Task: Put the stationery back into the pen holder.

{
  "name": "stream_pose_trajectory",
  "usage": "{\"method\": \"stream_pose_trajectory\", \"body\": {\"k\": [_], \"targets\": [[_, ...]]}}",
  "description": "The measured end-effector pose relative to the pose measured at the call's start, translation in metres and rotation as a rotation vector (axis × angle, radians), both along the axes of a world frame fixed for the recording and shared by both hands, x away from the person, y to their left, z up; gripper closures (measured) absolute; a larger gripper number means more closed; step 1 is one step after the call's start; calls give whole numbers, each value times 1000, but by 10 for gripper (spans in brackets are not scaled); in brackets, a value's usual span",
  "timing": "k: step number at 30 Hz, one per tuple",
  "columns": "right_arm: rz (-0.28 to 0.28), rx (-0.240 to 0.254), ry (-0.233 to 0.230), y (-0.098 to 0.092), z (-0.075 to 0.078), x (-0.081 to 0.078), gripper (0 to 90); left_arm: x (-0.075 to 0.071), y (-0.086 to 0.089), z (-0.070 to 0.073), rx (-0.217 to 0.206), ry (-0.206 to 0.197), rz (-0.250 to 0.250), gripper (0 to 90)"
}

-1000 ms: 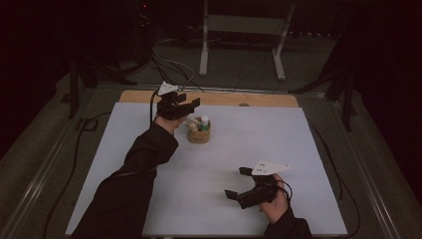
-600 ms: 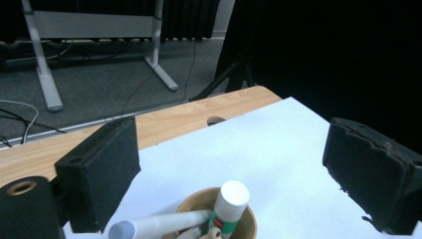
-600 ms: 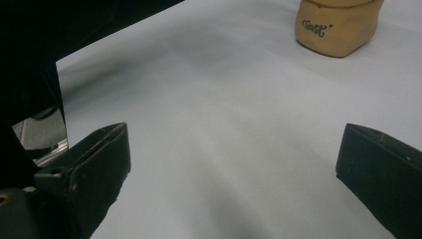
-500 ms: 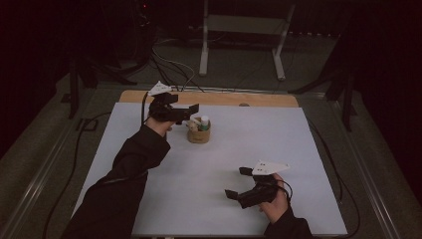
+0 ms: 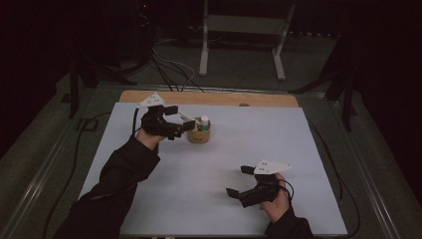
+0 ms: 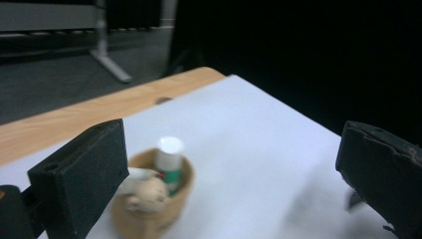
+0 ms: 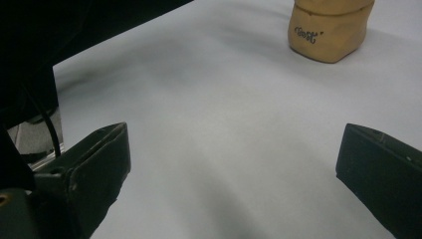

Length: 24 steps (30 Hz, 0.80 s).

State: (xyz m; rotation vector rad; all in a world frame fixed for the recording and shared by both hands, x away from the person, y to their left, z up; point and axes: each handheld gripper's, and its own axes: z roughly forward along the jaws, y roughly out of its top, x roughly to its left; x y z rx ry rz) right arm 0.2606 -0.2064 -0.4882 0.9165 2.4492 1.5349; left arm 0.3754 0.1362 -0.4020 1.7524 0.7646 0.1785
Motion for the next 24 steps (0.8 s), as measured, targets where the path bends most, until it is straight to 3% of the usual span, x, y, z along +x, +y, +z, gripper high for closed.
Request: {"method": "stream_pose_trajectory", "body": {"k": [5,24], "targets": [[-8,8,4,-1,1,1,7,-16,4,-6,-11,-2,-62,7],[-11,12,-9,0,4,-1,7,-69,15,-45,34,-21,-145,8]]}}
